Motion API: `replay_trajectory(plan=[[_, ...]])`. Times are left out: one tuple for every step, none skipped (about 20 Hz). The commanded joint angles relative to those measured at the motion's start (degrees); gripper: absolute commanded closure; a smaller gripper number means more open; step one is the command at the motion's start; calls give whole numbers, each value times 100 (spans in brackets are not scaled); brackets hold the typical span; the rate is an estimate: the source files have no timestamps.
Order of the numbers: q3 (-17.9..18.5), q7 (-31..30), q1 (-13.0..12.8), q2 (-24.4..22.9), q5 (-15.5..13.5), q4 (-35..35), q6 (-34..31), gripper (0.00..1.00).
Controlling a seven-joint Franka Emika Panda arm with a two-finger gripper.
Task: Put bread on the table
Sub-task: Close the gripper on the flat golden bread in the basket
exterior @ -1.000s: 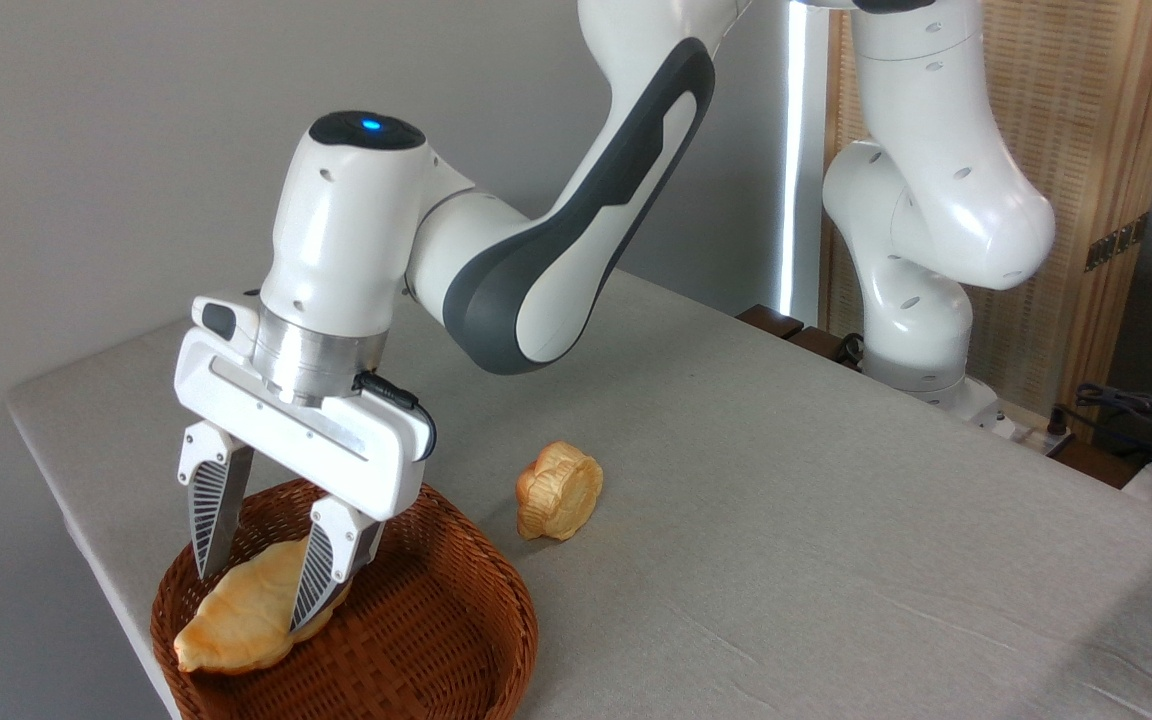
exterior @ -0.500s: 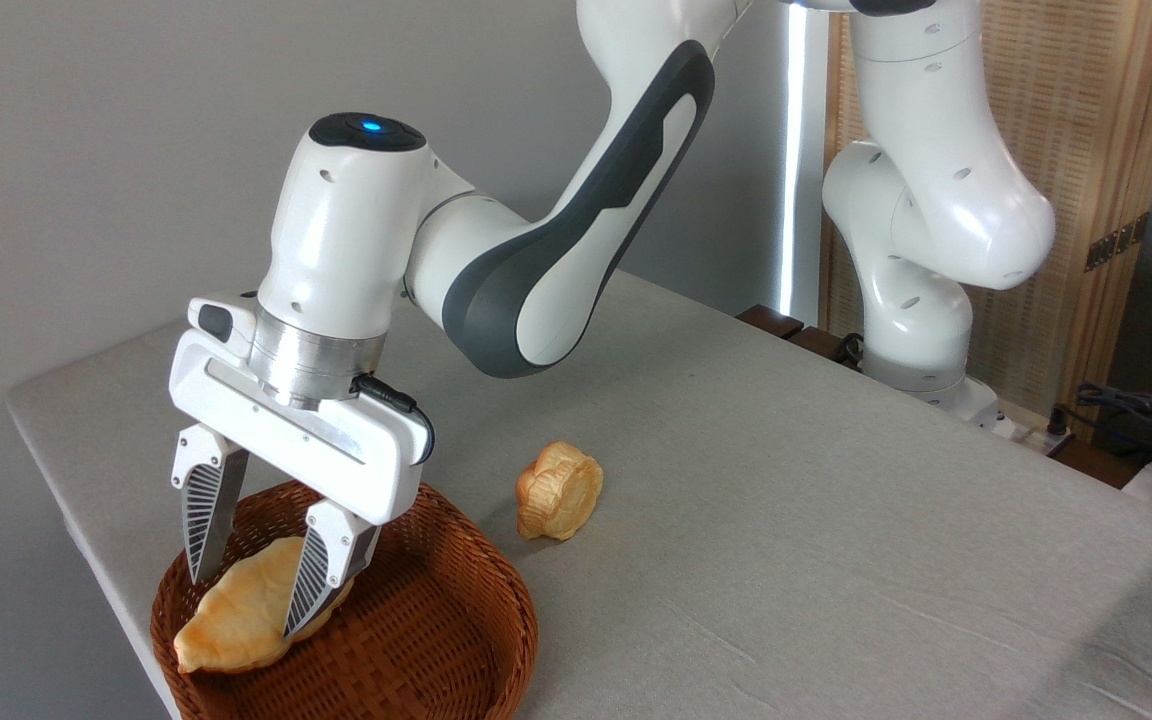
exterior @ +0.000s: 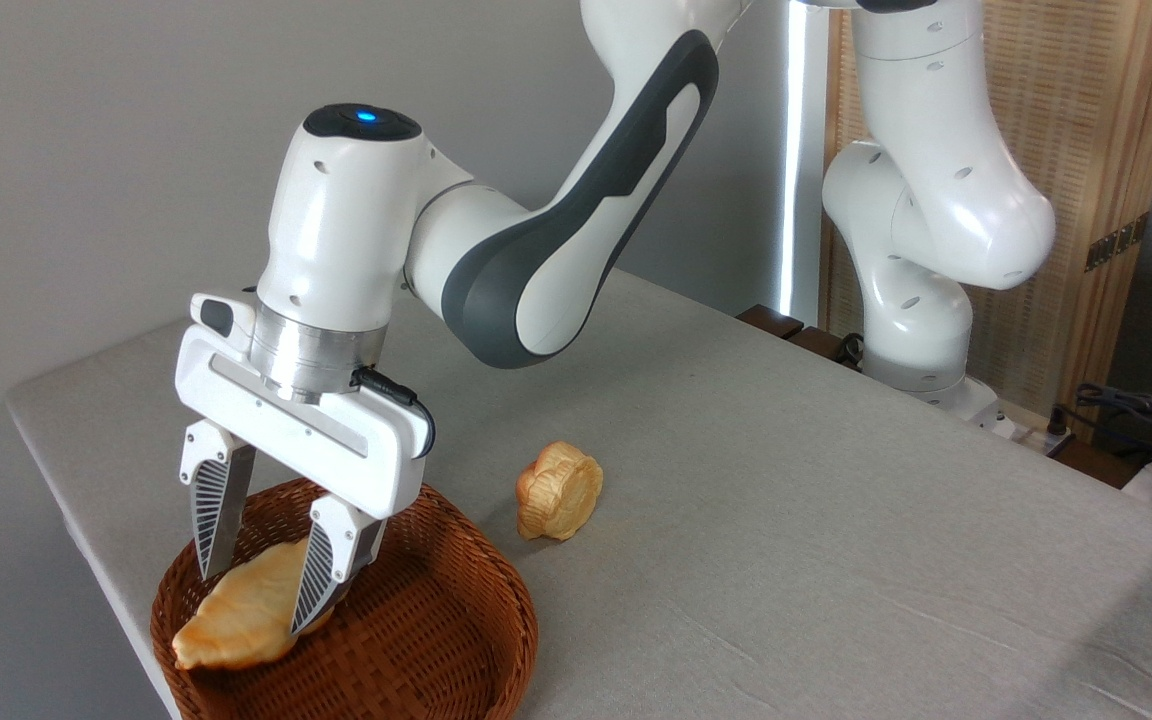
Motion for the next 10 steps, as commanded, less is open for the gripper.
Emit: replay_trajectory(plan=[[45, 75, -3, -91, 82, 14, -186, 0], [46, 75, -3, -91, 82, 14, -194, 0], [46, 84, -3, -91, 82, 14, -195, 0], [37, 84, -3, -91, 90, 5, -195, 0], [37, 93, -3, -74, 99, 5, -195, 0], [28, 93, -3, -74, 99, -4, -195, 0], [19, 101, -3, -65, 99, -4, -195, 0], [10, 102, -3, -56, 99, -4, -195, 0], [2, 102, -3, -39, 99, -4, -195, 0], [2, 110, -3, -30, 99, -4, -195, 0]])
